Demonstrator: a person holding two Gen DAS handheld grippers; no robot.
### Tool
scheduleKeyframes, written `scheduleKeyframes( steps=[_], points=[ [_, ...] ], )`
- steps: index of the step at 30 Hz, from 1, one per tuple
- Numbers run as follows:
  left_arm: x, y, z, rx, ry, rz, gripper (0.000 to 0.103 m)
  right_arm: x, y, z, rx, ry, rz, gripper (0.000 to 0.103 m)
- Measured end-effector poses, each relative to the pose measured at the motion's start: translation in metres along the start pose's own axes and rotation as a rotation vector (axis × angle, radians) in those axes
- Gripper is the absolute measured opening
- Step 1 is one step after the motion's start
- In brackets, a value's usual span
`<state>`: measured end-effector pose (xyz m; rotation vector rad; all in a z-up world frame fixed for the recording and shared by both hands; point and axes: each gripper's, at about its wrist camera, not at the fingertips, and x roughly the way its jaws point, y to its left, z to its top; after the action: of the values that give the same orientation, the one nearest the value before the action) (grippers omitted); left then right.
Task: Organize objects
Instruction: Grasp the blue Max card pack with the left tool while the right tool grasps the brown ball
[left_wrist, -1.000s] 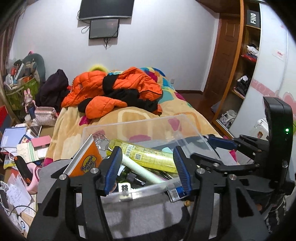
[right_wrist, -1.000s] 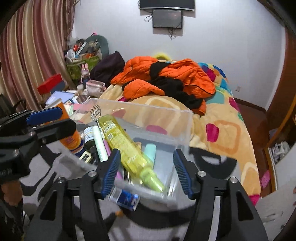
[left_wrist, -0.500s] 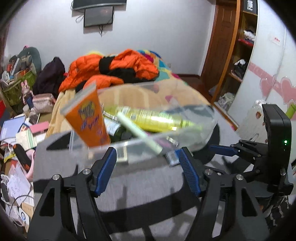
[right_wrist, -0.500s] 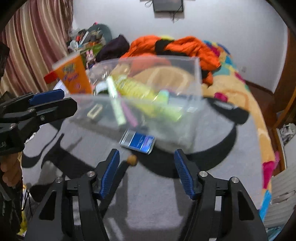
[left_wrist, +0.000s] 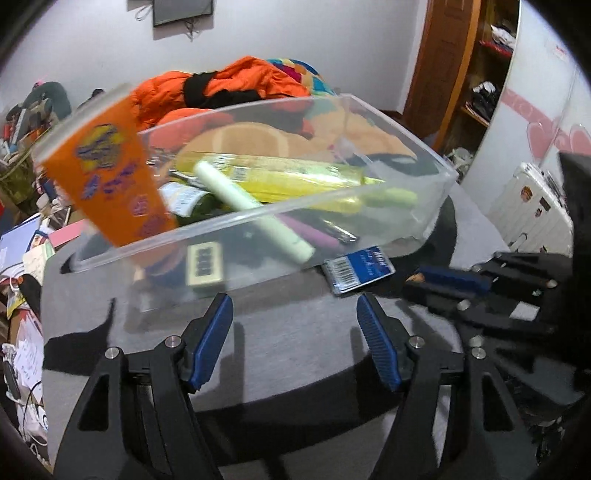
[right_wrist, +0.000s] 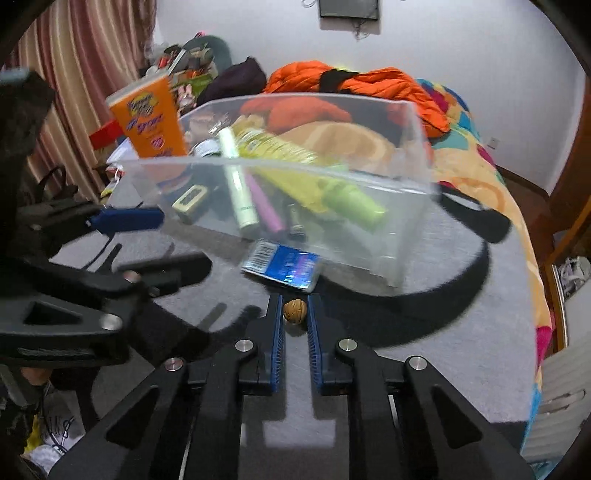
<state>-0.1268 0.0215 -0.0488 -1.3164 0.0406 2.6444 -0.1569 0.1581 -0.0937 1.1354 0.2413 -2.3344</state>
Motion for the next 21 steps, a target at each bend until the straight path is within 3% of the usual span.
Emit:
scheduleKeyframes(
  steps=[7,10,17,21],
  points=[
    [0.032,-0.029,0.006,0.049,0.098,-0.007,0.07,-0.029,-0.045,-0.006,0.113,-0.059,-0.034,0.012],
    [0.037,-0.037,0.009,0.045,0.098,0.005,0.078,-0.035,-0.054,-0.007,0.137,-0.08,-0.029,0.012],
    [0.047,-0.046,0.018,-0.034,0.093,0.022,0.079,-0.033,-0.059,-0.009,0.154,-0.091,-0.005,0.012],
    [0.044,-0.05,0.018,-0.047,0.063,0.051,0.05,-0.032,-0.06,-0.012,0.157,-0.092,0.001,0.012]
  ],
)
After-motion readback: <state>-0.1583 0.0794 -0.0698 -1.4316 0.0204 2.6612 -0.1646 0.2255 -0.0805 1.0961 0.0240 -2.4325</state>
